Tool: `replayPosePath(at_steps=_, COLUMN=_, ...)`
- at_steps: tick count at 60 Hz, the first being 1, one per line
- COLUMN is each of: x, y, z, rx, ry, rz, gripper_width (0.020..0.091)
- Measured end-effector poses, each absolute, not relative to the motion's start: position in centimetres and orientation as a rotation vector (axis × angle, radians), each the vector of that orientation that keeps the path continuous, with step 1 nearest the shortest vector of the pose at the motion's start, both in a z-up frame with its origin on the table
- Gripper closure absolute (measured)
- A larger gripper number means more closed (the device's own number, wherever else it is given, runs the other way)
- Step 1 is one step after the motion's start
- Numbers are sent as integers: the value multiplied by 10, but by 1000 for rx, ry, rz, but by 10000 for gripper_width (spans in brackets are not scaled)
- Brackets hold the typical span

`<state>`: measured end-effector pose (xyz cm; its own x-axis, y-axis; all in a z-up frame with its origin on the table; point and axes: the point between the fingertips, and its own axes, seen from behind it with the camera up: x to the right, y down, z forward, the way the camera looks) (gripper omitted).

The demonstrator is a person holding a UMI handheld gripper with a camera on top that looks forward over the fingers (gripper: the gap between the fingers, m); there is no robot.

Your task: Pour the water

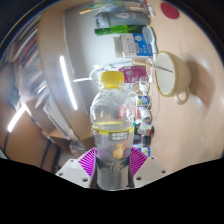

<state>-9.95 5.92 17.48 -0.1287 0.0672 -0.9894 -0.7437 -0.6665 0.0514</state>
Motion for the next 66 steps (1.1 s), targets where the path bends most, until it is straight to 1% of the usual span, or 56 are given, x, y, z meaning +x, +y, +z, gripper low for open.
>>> replayPosePath(at_steps=2, x=-94, y=60, z=182, rx=-1538, ry=827, rz=1913, gripper_width=678)
replayPosePath(at_steps=9, x=-84, y=71, z=188, rx=-1439, ry=1010, rz=2078, gripper_width=677)
replayPosePath(at_steps=11, x=-84, y=74, z=189, rx=-1427, ry=1029, rz=2108, gripper_width=664)
replayPosePath(at_steps=12, x=-83, y=75, z=189, rx=-1422, ry=1038, rz=2116, gripper_width=676)
replayPosePath(at_steps=15, x=-80, y=79, z=189, rx=-1394, ry=1079, rz=2138, gripper_width=677)
replayPosePath(at_steps=22, x=-67, y=84, z=200, rx=-1267, ry=1184, rz=2225, gripper_width=676)
replayPosePath(at_steps=28, x=-62, y=86, z=205, rx=-1215, ry=1234, rz=2272, gripper_width=677)
replayPosePath(at_steps=36, x=-70, y=82, z=195, rx=-1269, ry=1250, rz=2258, gripper_width=676)
replayPosePath(at_steps=43, x=-85, y=77, z=191, rx=-1336, ry=1182, rz=2243, gripper_width=676)
replayPosePath(at_steps=47, x=-96, y=70, z=191, rx=-1415, ry=1090, rz=2199, gripper_width=676)
replayPosePath(at_steps=51, x=-107, y=61, z=197, rx=-1524, ry=907, rz=2094, gripper_width=676)
replayPosePath(at_steps=54, x=-111, y=49, z=207, rx=-1583, ry=709, rz=1978, gripper_width=676)
replayPosePath(at_steps=59, x=-104, y=38, z=242, rx=-1642, ry=389, rz=1692, gripper_width=674)
replayPosePath(at_steps=62, x=-82, y=35, z=265, rx=-1584, ry=200, rz=1522, gripper_width=674)
replayPosePath(at_steps=63, x=-73, y=34, z=277, rx=-1561, ry=159, rz=1465, gripper_width=672)
replayPosePath(at_steps=64, x=-72, y=29, z=297, rx=-1550, ry=140, rz=1394, gripper_width=676)
replayPosePath(at_steps=66, x=-53, y=30, z=320, rx=-1499, ry=69, rz=1270, gripper_width=677)
